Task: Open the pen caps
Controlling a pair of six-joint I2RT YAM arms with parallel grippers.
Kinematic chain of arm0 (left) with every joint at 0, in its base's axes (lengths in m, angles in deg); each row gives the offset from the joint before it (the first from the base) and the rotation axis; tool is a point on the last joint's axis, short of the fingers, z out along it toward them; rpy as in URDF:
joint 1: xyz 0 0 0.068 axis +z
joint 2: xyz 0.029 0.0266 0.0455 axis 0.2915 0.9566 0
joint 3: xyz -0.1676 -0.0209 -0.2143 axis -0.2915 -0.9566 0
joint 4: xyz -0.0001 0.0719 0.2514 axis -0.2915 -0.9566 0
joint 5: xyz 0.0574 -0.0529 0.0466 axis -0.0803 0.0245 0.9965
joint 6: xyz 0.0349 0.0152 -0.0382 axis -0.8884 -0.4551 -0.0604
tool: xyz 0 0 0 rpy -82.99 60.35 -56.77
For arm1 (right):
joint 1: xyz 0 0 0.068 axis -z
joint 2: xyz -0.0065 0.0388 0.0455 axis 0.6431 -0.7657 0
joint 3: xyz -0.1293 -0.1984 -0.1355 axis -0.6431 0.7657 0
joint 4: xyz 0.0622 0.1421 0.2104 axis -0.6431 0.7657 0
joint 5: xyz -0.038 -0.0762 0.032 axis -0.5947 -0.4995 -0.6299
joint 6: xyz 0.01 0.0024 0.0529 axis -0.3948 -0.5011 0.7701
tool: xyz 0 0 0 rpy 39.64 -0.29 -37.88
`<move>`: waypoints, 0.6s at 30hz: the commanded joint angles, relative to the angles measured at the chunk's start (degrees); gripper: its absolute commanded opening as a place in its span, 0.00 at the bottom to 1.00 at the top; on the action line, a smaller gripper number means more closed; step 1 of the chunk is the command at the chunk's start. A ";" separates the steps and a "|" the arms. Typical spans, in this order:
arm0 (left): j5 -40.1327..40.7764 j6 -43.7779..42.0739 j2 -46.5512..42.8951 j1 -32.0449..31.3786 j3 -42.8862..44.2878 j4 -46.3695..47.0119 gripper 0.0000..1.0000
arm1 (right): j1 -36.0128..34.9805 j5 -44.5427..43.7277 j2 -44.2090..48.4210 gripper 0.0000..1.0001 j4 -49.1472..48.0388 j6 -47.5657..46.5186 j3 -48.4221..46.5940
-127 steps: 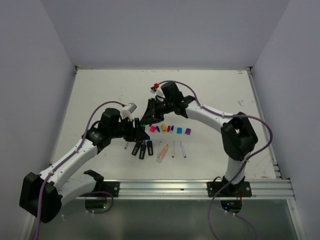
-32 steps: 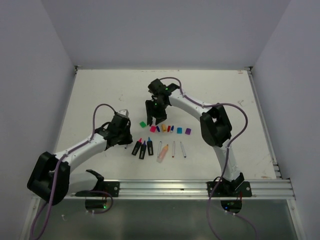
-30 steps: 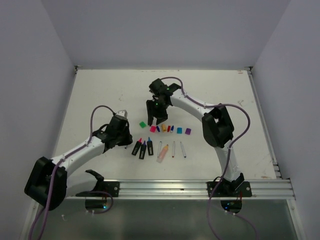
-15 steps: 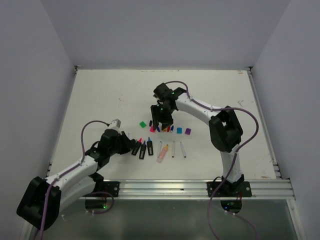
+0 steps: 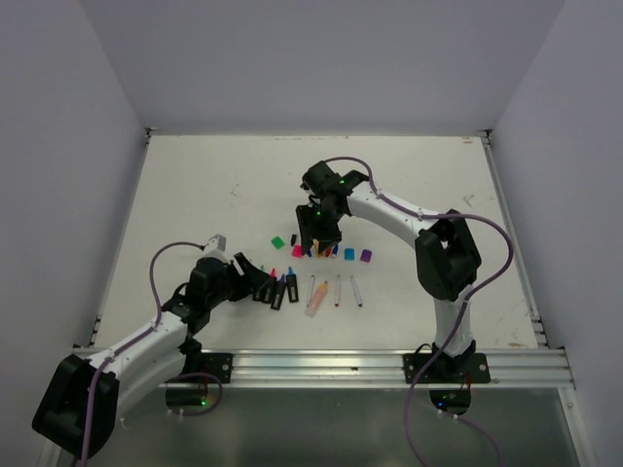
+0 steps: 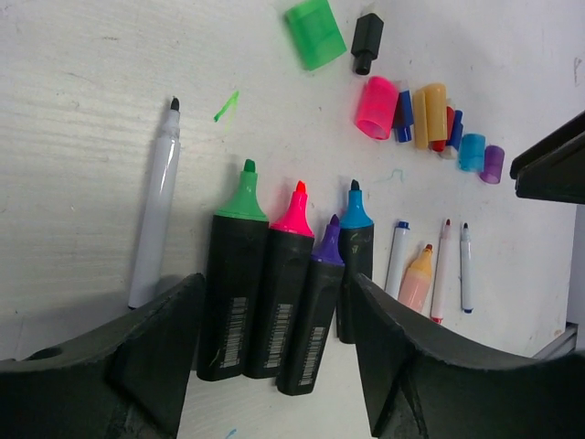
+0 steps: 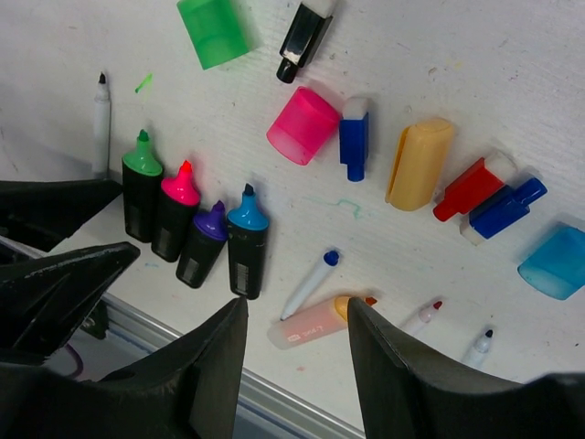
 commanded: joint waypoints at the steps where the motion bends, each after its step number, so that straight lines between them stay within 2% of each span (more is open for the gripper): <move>1: 0.98 0.79 -0.17 0.43 0.01 2.12 0.69 | 0.24 -0.38 3.14 0.52 1.31 -1.58 -0.12; 3: 1.50 0.79 -1.66 0.43 0.71 -0.16 0.70 | 0.24 -0.20 3.40 0.52 1.22 -1.58 0.23; 8: 3.61 -0.70 -5.87 0.34 5.97 -13.17 0.74 | 0.24 -0.64 7.35 0.52 1.40 -1.31 3.30; 12: 3.62 -1.93 -6.94 0.34 10.54 -20.12 0.78 | 0.24 -6.68 13.94 0.58 2.01 -0.88 10.49; 14: 3.09 -2.63 -6.42 0.25 11.96 -22.05 0.87 | 0.24 -8.80 18.77 0.69 2.19 -0.70 13.23; 15: 2.30 -2.81 -5.98 0.16 13.18 -22.41 0.97 | 0.24 -9.60 20.61 0.75 2.28 -0.52 15.85; 16: 1.77 -3.08 -5.45 0.16 13.72 -22.50 1.00 | 0.24 -10.91 22.29 0.92 2.19 -0.26 17.19; 17: 1.33 -3.60 -4.40 0.16 14.33 -22.41 1.00 | 0.24 -11.88 25.78 0.99 2.02 0.35 18.33; 18: 0.46 -3.69 -3.78 0.08 15.03 -22.15 1.00 | 0.32 -12.32 27.21 0.99 2.45 0.79 20.52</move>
